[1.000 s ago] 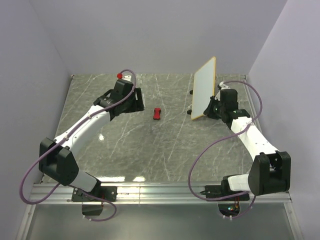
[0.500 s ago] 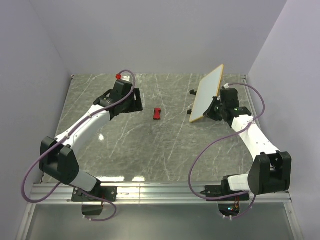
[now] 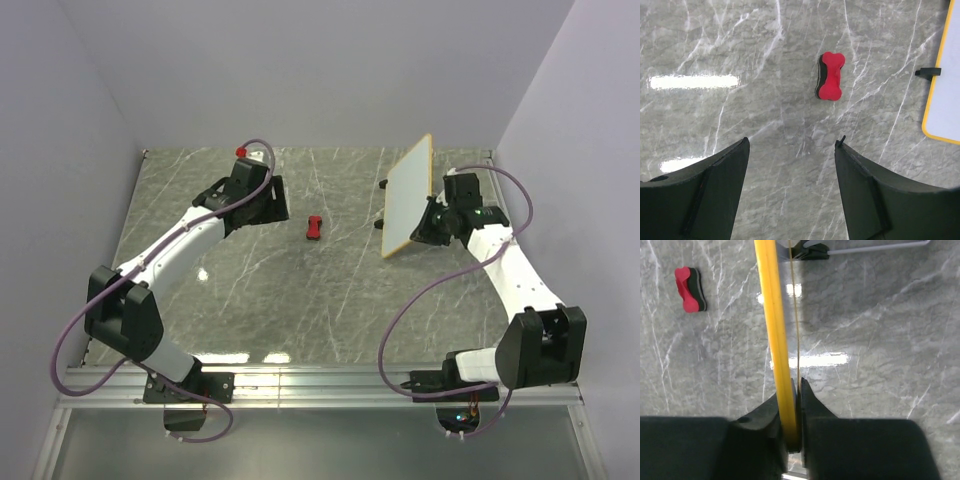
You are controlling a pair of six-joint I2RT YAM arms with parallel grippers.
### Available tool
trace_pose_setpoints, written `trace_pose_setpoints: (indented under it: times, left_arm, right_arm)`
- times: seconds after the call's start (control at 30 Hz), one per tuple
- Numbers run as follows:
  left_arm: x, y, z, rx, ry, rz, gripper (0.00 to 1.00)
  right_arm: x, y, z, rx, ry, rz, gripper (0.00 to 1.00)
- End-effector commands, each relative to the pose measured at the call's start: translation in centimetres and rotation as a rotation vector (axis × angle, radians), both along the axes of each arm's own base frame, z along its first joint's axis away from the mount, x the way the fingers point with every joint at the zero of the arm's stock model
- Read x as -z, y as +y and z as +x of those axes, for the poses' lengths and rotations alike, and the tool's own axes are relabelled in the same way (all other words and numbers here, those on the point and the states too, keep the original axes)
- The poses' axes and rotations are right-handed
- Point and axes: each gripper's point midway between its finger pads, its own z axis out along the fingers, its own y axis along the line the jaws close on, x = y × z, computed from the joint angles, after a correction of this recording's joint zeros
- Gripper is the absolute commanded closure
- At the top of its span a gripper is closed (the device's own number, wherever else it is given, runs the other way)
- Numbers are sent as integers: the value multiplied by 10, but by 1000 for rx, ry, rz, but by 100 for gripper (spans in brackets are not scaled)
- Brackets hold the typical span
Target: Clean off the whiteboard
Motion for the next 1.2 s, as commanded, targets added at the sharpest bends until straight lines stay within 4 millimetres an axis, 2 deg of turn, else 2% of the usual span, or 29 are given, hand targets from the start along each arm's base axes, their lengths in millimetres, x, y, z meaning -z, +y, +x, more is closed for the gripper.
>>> trace_pose_setpoints:
  times: [0.0,0.07,0.1,0.17,0.4,0.43,0.47,0.53,0.57,0.6,0.63,0.67,0.73,0.77,0.87,0.9,0.97,1.07,1.1,1.13,1.17]
  left_arm:
    - [-22,-9,15,21,-65,-32,26]
    - [-22,-9,15,22,-65,-30,26]
    - [-22,-9,15,25,-65,-29,26]
    - [-23,-8,15,27,-67,-29,26]
    - [-22,-7,16,30,-66,-18,26]
    - [-23,-7,16,29,-67,-20,26]
    - [-23,-6,17,28,-69,-19,26]
    - [-25,-6,18,28,-71,-17,26]
    - [-26,-5,20,24,-75,-16,26]
    - [-26,-5,19,25,-75,-17,26]
    - [-28,-6,20,27,-81,-17,26]
    - [-27,-6,21,28,-78,-17,26]
    - [-29,-7,23,28,-79,-21,26]
    - [-26,-7,23,30,-74,-18,26]
    - [-29,-10,26,34,-73,-26,26]
    - [-30,-11,26,40,-76,-27,26]
    - [-39,-22,26,93,-89,-66,26]
    - [-61,-37,27,164,-146,-124,26]
    - [-68,-41,27,186,-159,-134,26]
    - [-79,-44,29,204,-181,-150,25]
    - [-88,-50,27,238,-196,-171,25]
  right_arm:
    - [-4,-20,8,50,2,-51,78]
    - [-8,-26,15,69,-12,-48,63]
    - [-8,-28,18,82,-12,-49,44]
    - [-15,-36,27,105,-25,-50,33]
    - [-45,-45,45,124,-84,-72,30]
    - [-49,-46,46,130,-94,-72,22]
    - [-52,-46,45,136,-99,-71,21]
    - [-64,-50,43,163,-121,-82,1]
    - [-81,-58,38,201,-163,-110,0]
    - [-81,-58,38,201,-163,-110,0]
    - [-91,-61,35,210,-191,-120,0]
    - [-96,-72,30,253,-184,-164,0]
    - [-101,-80,22,284,-184,-197,0]
    - [-99,-89,16,325,-166,-236,0]
    - [-97,-99,2,372,-158,-274,0]
    - [-103,-100,-4,383,-181,-274,0]
    - [-110,-97,-9,382,-207,-252,0]
    - [-136,-75,-18,309,-328,-137,2]
    - [-156,-67,-29,286,-415,-89,2]
    - [-166,-50,-35,221,-464,-11,2]
    - [-172,-42,-37,206,-515,41,2]
